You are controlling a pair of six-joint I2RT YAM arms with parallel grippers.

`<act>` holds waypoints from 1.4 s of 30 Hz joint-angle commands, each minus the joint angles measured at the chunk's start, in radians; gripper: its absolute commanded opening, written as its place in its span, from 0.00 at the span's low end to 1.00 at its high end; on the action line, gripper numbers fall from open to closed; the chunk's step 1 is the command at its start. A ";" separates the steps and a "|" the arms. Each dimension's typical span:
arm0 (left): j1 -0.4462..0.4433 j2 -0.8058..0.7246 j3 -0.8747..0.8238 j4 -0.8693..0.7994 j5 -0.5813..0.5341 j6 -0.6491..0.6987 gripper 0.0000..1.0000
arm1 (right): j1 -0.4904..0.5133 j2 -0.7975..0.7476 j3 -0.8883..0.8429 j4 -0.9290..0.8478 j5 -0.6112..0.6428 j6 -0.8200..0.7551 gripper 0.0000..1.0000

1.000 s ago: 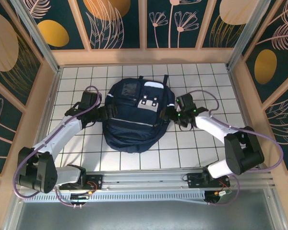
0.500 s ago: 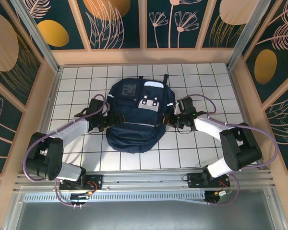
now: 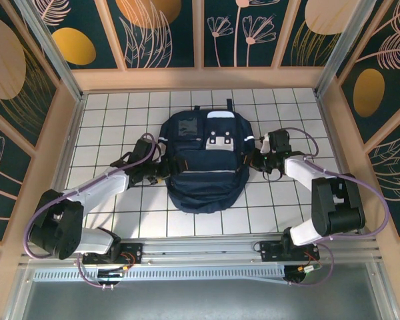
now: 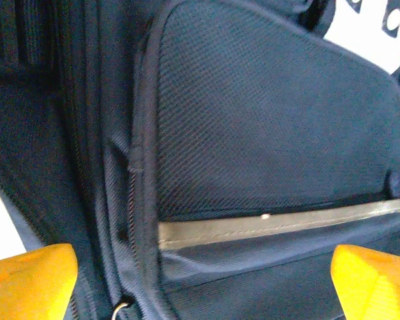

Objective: Pack the student bag

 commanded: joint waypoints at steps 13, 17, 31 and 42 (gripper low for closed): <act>0.222 -0.211 0.197 -0.090 -0.622 0.295 0.99 | -0.060 -0.418 0.056 0.025 0.342 -0.159 0.99; 0.226 -0.149 0.057 0.241 -0.649 0.643 0.99 | -0.061 -0.595 -0.081 0.169 0.509 -0.250 0.99; 0.342 0.092 -0.379 1.154 -0.542 0.872 0.99 | -0.135 -0.534 -0.640 1.044 0.575 -0.411 0.99; 0.429 0.167 -0.582 1.617 -0.513 0.769 0.99 | -0.192 0.126 -0.632 1.766 0.469 -0.410 0.99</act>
